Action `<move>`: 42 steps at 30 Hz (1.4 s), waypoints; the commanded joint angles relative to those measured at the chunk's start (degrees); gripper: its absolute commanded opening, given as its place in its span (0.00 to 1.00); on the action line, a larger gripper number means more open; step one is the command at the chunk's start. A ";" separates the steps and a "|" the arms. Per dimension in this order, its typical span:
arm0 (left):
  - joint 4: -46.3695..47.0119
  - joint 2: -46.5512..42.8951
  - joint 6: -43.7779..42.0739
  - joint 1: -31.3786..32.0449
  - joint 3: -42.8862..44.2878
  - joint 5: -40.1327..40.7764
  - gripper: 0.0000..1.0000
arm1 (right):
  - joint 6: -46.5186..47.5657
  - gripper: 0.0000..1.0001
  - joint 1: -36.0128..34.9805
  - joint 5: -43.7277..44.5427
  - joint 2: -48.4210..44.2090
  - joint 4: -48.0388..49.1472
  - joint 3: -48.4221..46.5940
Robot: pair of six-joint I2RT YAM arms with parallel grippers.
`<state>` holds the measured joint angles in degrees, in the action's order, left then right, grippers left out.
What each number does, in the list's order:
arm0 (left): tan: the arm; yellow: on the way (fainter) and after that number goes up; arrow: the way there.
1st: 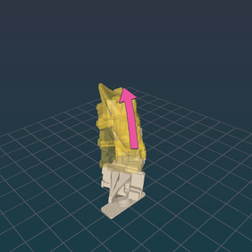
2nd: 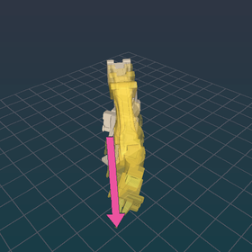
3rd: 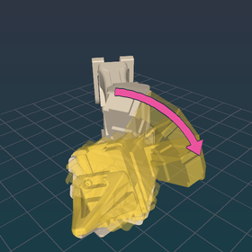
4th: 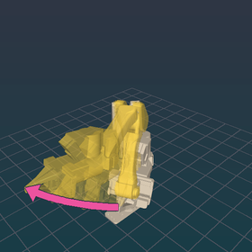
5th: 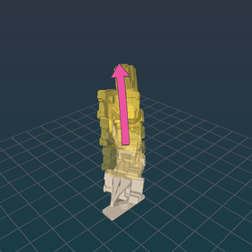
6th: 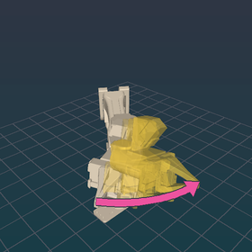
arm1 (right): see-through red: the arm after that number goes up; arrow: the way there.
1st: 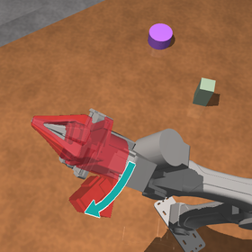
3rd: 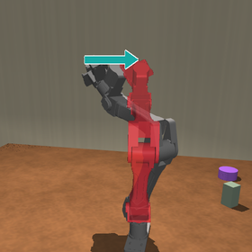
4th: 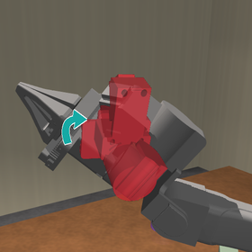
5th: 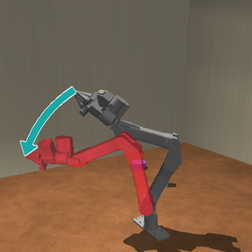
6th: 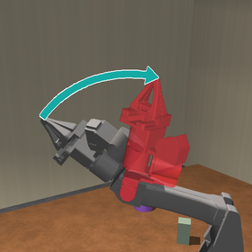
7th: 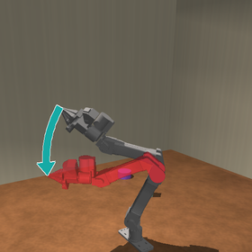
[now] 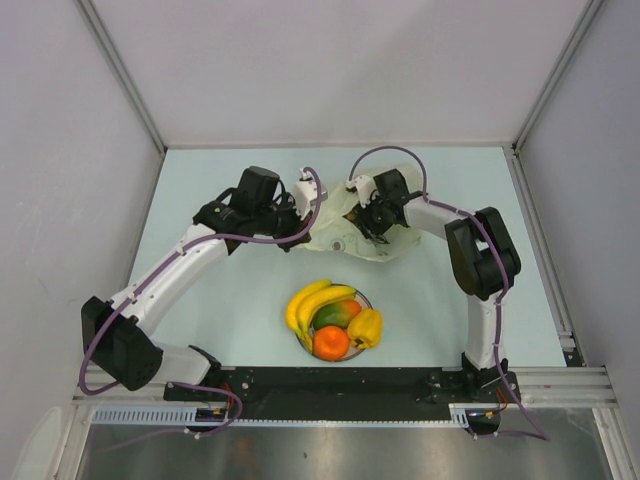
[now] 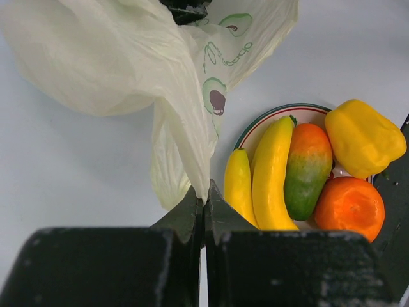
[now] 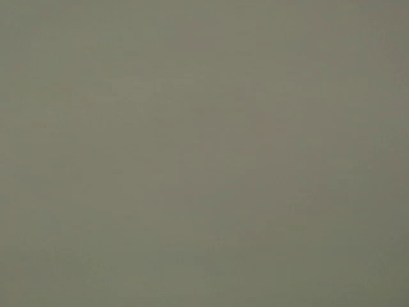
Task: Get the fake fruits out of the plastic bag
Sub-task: Take out the fake fruit from the plastic bag, then place the fake fruit on the plate.
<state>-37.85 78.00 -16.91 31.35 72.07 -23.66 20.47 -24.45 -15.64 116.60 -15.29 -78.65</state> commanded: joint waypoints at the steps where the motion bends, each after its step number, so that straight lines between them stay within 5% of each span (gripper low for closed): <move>1: 0.67 -0.92 0.12 -0.24 0.08 0.54 0.00 | -1.58 0.28 1.07 1.05 -0.05 -0.09 -3.52; 3: 0.75 -0.92 0.12 -0.24 0.00 0.55 0.00 | -0.96 0.01 0.98 -0.09 -1.36 -0.35 -3.87; 4: 0.58 -0.83 0.12 -0.33 0.00 0.54 0.00 | -0.87 0.00 0.72 -0.09 -1.89 -0.53 -4.14; 8: 1.19 -0.48 -0.05 -0.33 0.00 0.54 0.00 | -0.07 0.00 0.19 -2.73 -6.63 -2.02 -4.58; 11: 1.72 -0.13 -0.06 -0.33 0.17 0.55 0.00 | -4.30 0.00 -1.74 7.17 -9.89 -1.23 -5.54; 20: 2.95 1.28 1.17 -0.33 3.68 0.19 0.00 | 3.08 0.00 -2.80 3.86 -18.67 -23.35 -9.06; 33: 5.15 -0.04 2.75 -0.33 6.41 3.53 0.00 | 13.89 0.00 -0.43 5.02 -34.50 -38.66 1.75; 42: 5.50 -1.79 3.37 -0.33 4.83 2.74 0.00 | 19.51 0.00 -7.19 3.86 -42.22 -46.14 2.97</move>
<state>-34.74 79.37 -14.55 31.31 76.53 -21.04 35.27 -28.49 -10.96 80.95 -56.60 -76.38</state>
